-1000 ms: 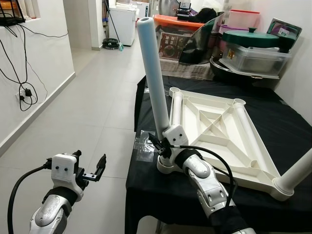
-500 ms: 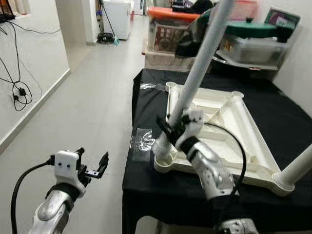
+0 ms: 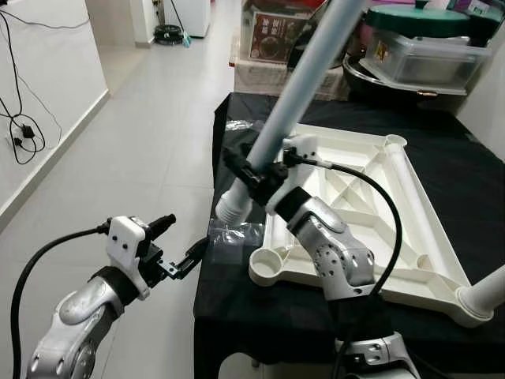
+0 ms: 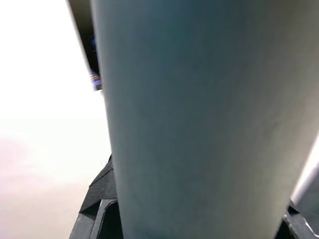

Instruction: Building children table

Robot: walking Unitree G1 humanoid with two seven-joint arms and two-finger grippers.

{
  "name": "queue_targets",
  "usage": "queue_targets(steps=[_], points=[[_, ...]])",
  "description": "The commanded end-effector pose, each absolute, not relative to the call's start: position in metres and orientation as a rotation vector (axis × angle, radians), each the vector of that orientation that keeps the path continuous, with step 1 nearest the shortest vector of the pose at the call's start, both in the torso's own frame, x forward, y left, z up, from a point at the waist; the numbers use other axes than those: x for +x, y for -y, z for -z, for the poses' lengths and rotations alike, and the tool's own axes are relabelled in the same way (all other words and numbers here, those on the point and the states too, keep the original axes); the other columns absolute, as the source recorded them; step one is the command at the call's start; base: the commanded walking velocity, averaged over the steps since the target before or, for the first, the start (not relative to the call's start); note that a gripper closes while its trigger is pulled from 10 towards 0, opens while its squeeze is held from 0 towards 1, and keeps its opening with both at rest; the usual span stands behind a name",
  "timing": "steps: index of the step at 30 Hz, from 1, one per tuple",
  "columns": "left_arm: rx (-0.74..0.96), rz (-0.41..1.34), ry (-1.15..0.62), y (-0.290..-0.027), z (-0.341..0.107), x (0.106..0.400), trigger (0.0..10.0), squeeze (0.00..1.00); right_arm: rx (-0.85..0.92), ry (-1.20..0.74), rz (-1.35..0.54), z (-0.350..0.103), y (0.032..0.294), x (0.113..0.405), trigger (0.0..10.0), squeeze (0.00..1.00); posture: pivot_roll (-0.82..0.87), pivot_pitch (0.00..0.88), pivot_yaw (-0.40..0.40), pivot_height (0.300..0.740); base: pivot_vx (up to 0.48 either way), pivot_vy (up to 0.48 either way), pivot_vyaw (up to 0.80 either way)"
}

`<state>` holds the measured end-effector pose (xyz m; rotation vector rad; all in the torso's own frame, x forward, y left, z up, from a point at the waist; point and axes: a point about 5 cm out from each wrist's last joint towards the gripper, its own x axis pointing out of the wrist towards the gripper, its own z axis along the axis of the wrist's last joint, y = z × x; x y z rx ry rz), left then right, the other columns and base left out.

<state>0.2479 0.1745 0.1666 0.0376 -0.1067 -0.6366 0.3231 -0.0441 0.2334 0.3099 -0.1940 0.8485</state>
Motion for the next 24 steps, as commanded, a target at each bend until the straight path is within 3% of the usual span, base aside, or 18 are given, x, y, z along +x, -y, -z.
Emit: queue_targets(steps=[1, 19, 24], points=[[0.040, 0.694, 0.070, -0.171, -0.163, 0.247, 10.0, 0.00, 0.303, 0.194, -0.883, -0.234, 0.040, 0.318, 10.0, 0.00, 0.05, 0.000, -0.083, 0.740, 0.000, 0.000, 0.00], [0.096, 0.767, 0.060, -0.157, -0.166, 0.272, 10.0, 0.00, 0.258, 0.202, -1.256, -0.241, 0.004, 0.270, 10.0, 0.00, 0.03, 0.000, -0.068, 0.740, 0.000, 0.000, 0.00], [0.083, 0.795, 0.074, -0.148, -0.168, 0.274, 10.0, 0.00, 0.247, 0.184, -1.272, -0.236, 0.002, 0.268, 10.0, 0.00, 0.03, 0.000, -0.073, 0.740, 0.000, 0.000, 0.00]])
